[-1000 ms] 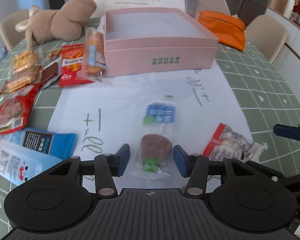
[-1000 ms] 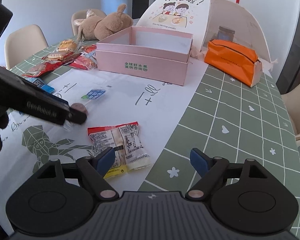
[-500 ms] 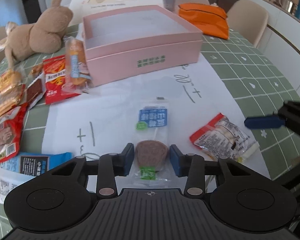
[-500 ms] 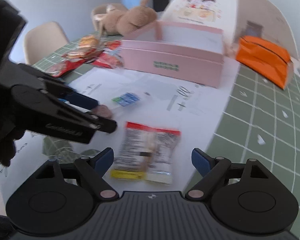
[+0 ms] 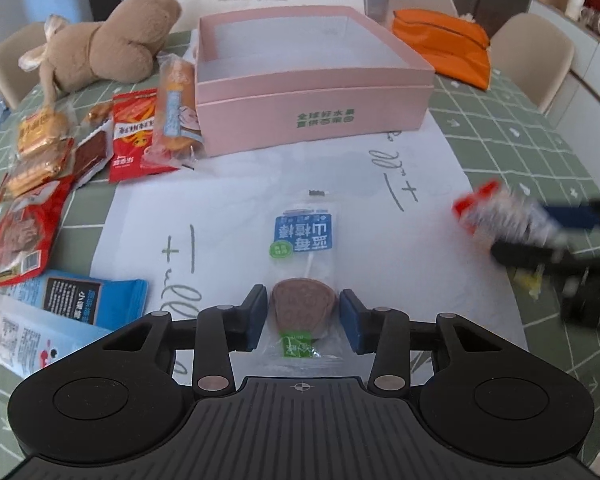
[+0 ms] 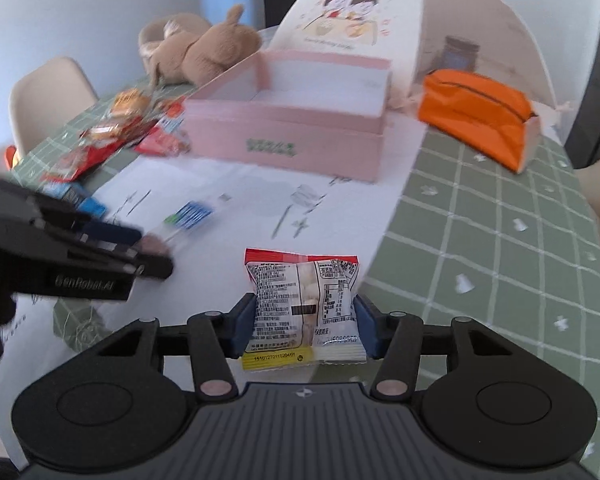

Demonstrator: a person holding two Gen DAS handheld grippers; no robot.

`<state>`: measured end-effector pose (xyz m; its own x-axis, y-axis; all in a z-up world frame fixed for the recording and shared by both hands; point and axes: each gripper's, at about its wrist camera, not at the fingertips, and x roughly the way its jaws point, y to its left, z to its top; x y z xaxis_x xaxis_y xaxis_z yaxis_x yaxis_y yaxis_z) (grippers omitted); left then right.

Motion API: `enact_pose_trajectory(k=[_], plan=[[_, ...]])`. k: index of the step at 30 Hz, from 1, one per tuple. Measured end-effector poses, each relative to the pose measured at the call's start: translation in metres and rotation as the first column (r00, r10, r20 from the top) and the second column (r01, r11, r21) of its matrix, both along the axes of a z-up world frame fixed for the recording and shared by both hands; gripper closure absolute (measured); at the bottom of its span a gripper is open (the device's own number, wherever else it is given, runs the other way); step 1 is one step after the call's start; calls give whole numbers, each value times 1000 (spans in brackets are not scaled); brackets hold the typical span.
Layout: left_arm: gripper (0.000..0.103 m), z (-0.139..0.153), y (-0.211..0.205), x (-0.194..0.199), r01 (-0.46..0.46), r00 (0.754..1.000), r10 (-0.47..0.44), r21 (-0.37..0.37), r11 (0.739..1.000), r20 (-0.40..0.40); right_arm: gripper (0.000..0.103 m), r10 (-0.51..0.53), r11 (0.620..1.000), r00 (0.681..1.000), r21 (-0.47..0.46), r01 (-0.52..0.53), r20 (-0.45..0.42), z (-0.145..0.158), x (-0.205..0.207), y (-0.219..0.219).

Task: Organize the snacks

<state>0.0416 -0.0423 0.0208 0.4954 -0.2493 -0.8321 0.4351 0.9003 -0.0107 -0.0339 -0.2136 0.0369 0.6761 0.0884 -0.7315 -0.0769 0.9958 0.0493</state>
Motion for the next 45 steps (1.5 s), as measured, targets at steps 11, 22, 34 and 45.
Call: enact_pose_trajectory(k=[11,22,34,45], plan=[[62,16,37,9,-115,987,136,-212,970,87,51,-1,998,997,-59,6,82,37,39,-9],[59,93,42,159,-58,983,120,-379,924,141,26,-5,993,977,-118,31,212,69,153,24],[64,12,62,197,-162,986,166,-271,949,-6,26,31,999,997,-46,-28,67,23,126,41],[67,11,123,92,-275,961,262,-338,900,-86,26,179,984,980,-34,-176,91,30,117,83]])
